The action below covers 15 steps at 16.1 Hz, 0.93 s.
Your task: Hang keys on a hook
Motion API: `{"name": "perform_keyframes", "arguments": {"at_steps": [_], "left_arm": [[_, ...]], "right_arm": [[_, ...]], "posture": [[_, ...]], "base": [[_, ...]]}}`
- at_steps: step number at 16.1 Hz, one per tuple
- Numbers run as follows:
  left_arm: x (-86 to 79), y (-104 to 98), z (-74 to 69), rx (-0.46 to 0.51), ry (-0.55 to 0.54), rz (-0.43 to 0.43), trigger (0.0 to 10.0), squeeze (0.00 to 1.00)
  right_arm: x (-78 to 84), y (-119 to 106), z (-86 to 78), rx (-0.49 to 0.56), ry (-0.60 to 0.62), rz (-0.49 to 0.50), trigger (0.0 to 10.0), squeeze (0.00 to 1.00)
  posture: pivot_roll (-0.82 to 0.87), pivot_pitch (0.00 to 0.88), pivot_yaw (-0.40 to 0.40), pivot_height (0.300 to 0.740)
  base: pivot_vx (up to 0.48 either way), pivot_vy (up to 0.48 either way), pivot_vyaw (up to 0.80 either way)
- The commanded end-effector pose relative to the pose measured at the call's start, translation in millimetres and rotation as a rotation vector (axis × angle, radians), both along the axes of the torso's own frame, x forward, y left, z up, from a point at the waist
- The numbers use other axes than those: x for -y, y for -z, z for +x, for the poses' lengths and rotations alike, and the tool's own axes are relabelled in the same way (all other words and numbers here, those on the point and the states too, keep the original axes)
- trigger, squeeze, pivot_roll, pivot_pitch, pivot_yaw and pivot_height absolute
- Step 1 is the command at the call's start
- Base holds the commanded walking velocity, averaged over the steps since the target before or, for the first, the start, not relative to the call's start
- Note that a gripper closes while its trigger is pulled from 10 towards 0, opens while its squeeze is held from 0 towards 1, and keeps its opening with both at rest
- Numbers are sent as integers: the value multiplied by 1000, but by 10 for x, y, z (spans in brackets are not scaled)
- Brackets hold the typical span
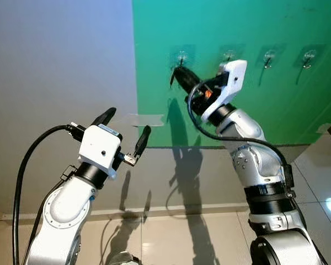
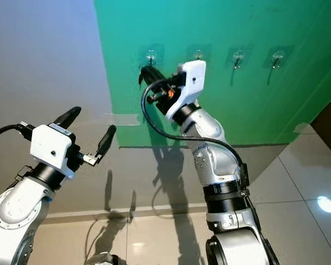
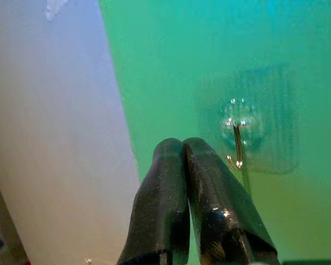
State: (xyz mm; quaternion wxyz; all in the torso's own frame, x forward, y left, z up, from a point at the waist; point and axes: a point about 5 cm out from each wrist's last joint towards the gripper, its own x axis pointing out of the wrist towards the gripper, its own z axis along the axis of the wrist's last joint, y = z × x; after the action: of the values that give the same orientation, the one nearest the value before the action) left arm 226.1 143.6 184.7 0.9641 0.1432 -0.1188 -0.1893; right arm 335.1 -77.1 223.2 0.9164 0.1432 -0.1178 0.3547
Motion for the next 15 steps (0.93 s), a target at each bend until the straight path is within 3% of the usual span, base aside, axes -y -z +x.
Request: {"name": "perform_keyframes", "arguments": {"at_steps": [1, 15], "left_arm": [[22, -39, -2, 8, 18, 4, 10000, 0], [41, -29, 11, 0, 39, 5, 10000, 0]], "right_arm": [[44, -38, 17, 9, 3, 29, 10000, 0], [124, -45, 96, -30, 48, 69, 10000, 0]], "posture": [[88, 38, -48, 740], [84, 36, -36, 740]], "base": [[0, 0, 0], [0, 0, 0]]}}
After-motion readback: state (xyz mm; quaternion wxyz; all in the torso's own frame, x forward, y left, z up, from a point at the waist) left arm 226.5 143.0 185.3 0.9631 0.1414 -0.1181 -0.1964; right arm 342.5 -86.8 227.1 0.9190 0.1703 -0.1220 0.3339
